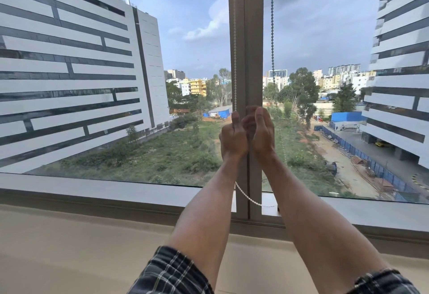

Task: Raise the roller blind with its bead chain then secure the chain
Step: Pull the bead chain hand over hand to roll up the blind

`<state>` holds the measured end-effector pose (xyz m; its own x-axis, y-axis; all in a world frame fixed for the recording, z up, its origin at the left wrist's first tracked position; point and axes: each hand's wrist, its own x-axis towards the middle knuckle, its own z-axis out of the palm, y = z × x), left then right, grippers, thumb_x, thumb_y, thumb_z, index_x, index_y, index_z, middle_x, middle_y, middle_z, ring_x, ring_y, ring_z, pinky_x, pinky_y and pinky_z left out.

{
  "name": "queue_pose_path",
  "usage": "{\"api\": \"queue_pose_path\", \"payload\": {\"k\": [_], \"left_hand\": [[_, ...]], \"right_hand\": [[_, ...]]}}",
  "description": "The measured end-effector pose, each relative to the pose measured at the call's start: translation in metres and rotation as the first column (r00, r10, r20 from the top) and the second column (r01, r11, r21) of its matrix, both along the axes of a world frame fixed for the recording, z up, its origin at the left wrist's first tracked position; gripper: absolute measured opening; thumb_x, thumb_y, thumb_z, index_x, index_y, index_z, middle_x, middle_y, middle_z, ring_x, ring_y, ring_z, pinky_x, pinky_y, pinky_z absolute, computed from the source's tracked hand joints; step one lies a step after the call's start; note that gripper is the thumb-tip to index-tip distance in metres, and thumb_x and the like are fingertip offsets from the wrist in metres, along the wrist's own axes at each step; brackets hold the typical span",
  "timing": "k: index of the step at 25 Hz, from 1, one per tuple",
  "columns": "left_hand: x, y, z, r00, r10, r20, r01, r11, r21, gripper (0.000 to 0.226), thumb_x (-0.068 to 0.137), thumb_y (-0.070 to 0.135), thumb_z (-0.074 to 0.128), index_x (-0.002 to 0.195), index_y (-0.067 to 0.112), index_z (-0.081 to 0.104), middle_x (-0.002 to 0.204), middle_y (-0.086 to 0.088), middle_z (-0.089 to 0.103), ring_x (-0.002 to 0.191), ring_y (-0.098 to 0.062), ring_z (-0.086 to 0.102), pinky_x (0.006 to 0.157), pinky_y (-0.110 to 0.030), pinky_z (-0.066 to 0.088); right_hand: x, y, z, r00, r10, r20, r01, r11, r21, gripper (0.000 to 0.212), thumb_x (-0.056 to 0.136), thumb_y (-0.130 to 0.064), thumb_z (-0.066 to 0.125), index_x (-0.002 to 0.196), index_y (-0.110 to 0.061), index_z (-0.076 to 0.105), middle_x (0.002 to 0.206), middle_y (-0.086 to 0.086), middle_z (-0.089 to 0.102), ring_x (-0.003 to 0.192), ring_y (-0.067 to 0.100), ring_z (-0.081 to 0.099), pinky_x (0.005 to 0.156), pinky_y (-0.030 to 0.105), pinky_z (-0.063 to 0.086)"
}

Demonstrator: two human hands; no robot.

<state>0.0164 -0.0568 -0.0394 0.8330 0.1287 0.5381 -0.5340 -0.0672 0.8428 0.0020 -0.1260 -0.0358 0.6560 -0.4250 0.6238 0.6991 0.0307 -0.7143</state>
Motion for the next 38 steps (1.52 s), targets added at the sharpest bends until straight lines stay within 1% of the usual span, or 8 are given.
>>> {"api": "queue_pose_path", "payload": {"k": [7,10,17,21,25,28,33,38], "left_hand": [[-0.011,-0.004,-0.016,1.000,0.004,-0.010,-0.004,0.999,0.043,0.070,0.108,0.046,0.034,0.045,0.015,0.034,0.040,0.008,0.035,0.042,-0.017,0.030,0.049,-0.030,0.021],[-0.010,-0.002,-0.020,0.999,-0.010,-0.042,0.011,1.000,0.018,0.062,0.107,0.031,0.041,0.048,0.015,0.033,0.043,0.005,0.037,0.045,-0.016,0.030,0.051,-0.033,0.025],[-0.010,0.009,-0.082,0.983,-0.030,-0.182,0.047,0.995,0.087,0.067,0.107,0.044,0.038,0.047,0.015,0.044,0.043,0.006,0.044,0.045,-0.018,0.038,0.052,-0.036,0.030],[-0.007,0.024,-0.117,0.989,0.035,-0.144,0.003,0.967,0.253,0.060,0.101,0.049,0.023,0.061,0.015,0.052,0.065,-0.006,0.060,0.059,-0.018,0.050,0.059,-0.036,0.033],[0.002,0.038,-0.070,0.997,0.062,-0.039,-0.056,0.989,0.139,0.068,0.101,0.048,0.022,0.072,0.005,0.066,0.071,-0.009,0.069,0.062,-0.013,0.059,0.058,-0.030,0.039],[0.000,0.028,-0.009,0.999,0.042,0.008,-0.042,0.998,0.038,0.066,0.107,0.048,0.028,0.081,0.006,0.072,0.071,-0.005,0.070,0.065,-0.014,0.063,0.062,-0.028,0.046],[-0.004,-0.003,0.063,0.987,-0.156,0.031,0.159,0.983,-0.091,0.065,0.106,0.054,0.030,0.064,0.013,0.057,0.056,-0.002,0.055,0.051,-0.017,0.050,0.058,-0.030,0.041],[-0.001,-0.015,0.063,0.998,-0.043,0.051,0.046,0.997,-0.060,0.067,0.107,0.053,0.033,0.049,0.019,0.034,0.042,0.007,0.032,0.038,-0.014,0.028,0.051,-0.027,0.026]], "right_hand": [[-0.008,0.033,0.091,0.967,0.242,-0.076,-0.246,0.968,-0.048,0.045,0.108,-0.046,0.040,0.105,-0.010,0.066,0.063,-0.001,0.057,0.047,0.013,0.048,0.046,0.025,0.036],[-0.013,0.044,0.097,0.978,0.198,-0.066,-0.204,0.974,-0.098,0.051,0.108,-0.047,0.040,0.066,-0.020,0.051,0.050,-0.008,0.034,0.039,0.008,0.025,0.040,0.020,0.021],[-0.003,0.050,0.028,0.983,0.153,-0.098,-0.165,0.978,-0.125,0.052,0.109,-0.038,0.043,0.061,-0.022,0.033,0.051,-0.004,0.026,0.035,0.006,0.021,0.037,0.018,0.018],[0.007,0.042,-0.023,0.977,0.156,-0.146,-0.174,0.977,-0.121,0.052,0.108,-0.039,0.046,0.061,-0.023,0.034,0.053,-0.001,0.026,0.040,0.008,0.020,0.038,0.023,0.017],[0.014,0.033,-0.046,0.984,0.095,-0.148,-0.109,0.990,-0.092,0.051,0.109,-0.029,0.048,0.059,-0.019,0.046,0.049,-0.006,0.040,0.043,0.007,0.035,0.042,0.025,0.031],[0.023,0.032,-0.054,0.983,0.149,-0.108,-0.155,0.986,-0.059,0.038,0.107,-0.017,0.050,0.077,-0.017,0.074,0.070,-0.002,0.069,0.069,0.014,0.061,0.063,0.030,0.051],[0.015,0.037,-0.054,0.984,0.095,-0.148,-0.112,0.988,-0.109,0.046,0.088,-0.011,0.049,0.045,-0.028,0.047,0.045,-0.017,0.038,0.049,0.004,0.028,0.052,0.025,0.021],[0.006,0.032,-0.059,0.981,0.043,-0.187,-0.076,0.981,-0.177,0.063,0.095,0.008,0.046,0.044,-0.030,0.046,0.043,-0.018,0.039,0.047,0.000,0.029,0.048,0.021,0.026]]}}
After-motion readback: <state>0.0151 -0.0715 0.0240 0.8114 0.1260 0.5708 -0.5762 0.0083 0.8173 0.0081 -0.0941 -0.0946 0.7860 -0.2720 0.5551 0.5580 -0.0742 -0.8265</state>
